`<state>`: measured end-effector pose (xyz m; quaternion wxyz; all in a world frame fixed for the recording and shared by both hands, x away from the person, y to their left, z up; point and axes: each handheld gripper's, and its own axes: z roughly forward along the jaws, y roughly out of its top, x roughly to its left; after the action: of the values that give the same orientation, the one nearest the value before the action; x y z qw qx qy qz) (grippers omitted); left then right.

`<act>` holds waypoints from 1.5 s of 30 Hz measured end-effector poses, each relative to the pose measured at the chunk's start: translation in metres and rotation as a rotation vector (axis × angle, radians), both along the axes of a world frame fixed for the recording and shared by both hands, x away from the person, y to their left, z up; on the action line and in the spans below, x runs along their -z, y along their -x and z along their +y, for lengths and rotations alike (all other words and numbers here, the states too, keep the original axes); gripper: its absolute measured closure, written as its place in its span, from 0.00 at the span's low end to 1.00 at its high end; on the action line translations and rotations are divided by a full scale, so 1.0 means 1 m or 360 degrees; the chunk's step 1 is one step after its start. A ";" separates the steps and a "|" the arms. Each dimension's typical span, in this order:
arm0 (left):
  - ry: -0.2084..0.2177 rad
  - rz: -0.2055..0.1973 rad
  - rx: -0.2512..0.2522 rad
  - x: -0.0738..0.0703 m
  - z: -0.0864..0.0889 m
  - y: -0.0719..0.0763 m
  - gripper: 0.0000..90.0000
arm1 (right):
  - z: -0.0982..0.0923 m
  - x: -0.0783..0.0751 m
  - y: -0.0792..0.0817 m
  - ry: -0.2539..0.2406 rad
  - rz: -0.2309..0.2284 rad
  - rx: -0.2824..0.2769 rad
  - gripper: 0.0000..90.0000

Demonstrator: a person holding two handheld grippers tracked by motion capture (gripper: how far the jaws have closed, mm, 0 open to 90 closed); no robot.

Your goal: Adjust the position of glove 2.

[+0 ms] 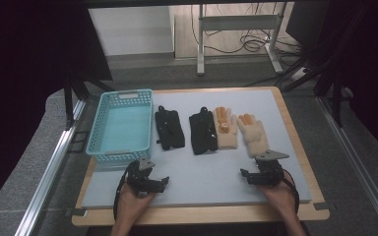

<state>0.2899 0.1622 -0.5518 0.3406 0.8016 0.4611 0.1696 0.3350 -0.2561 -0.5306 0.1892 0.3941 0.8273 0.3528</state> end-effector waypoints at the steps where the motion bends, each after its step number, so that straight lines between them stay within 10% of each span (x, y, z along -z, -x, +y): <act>1: 0.0000 0.0000 0.0000 0.000 0.000 0.000 0.03 | 0.000 0.000 0.000 0.0000 0.0000 0.0000 0.27; 20: 0.0010 -0.0002 -0.0009 0.000 0.000 0.000 0.03 | 0.028 -0.029 -0.022 -0.0020 -0.0010 -0.0075 0.29; 45: 0.0003 -0.0001 -0.0004 0.000 0.000 0.001 0.03 | 0.105 -0.044 -0.124 -0.0060 0.0120 -0.0256 0.65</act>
<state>0.2893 0.1622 -0.5519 0.3414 0.8005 0.4623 0.1698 0.4593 -0.1511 -0.4869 0.1214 0.3429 0.8561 0.3671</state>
